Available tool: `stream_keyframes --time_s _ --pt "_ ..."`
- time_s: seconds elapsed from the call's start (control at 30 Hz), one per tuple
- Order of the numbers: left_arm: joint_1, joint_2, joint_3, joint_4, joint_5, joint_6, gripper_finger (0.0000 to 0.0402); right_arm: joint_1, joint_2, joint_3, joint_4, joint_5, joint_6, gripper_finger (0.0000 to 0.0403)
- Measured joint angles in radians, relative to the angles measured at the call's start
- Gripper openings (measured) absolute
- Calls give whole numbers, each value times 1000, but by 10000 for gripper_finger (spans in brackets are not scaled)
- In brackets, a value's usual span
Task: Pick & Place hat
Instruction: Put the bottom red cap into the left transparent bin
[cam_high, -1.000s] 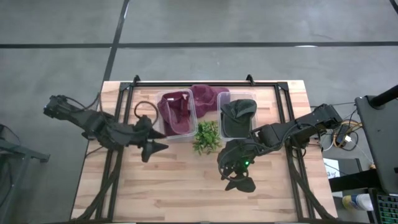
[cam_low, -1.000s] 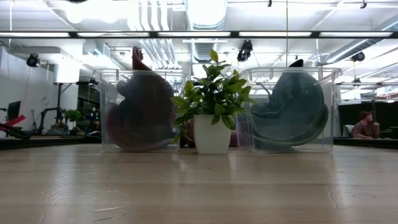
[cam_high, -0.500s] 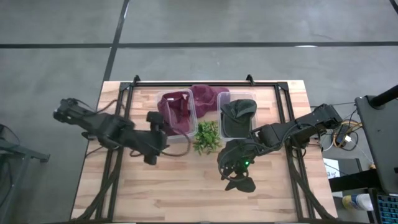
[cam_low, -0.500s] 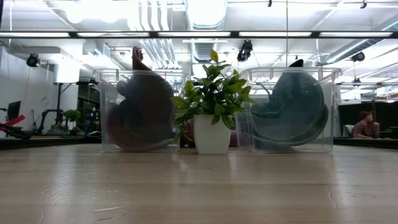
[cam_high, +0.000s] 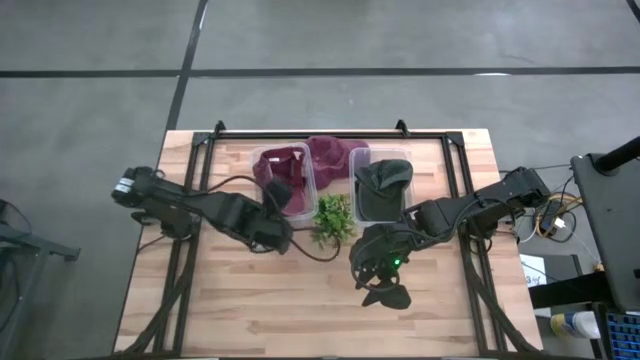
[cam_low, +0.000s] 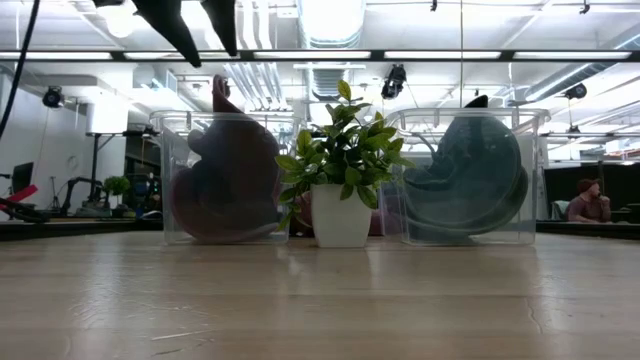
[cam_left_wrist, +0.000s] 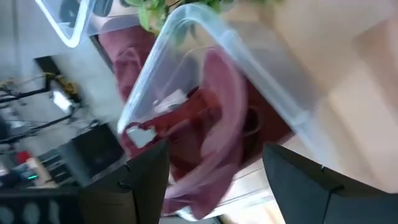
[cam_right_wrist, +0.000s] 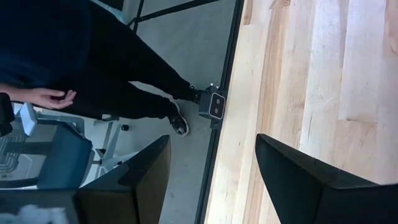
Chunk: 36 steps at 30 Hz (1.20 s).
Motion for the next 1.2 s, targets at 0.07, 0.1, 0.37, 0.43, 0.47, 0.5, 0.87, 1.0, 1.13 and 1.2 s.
stream_keyframes --time_s 0.07,0.1,0.37,0.43,0.47,0.5,0.87,1.0,1.13,1.2 --pt "7 9 -1 3 -19 33 242 0 0 0 0 0 0 228" --pt "12 11 -1 6 -19 45 237 0 0 0 0 0 0 228" --pt "49 24 -6 19 -11 50 197 0 0 0 0 0 0 228" --pt "61 23 -6 42 8 62 193 0 0 0 0 0 0 228" --pt "67 24 -6 43 20 63 193 0 0 0 0 0 0 228" --pt "72 25 -6 43 29 63 193 0 0 0 0 0 0 228" --pt "98 25 -13 34 171 68 193 0 0 0 0 0 0 228" --pt "113 25 -41 59 147 87 193 0 0 0 0 0 0 228" --pt "145 24 -101 100 133 123 193 0 0 0 0 0 0 228" --pt "152 24 -130 111 86 136 192 0 0 0 0 0 0 228"
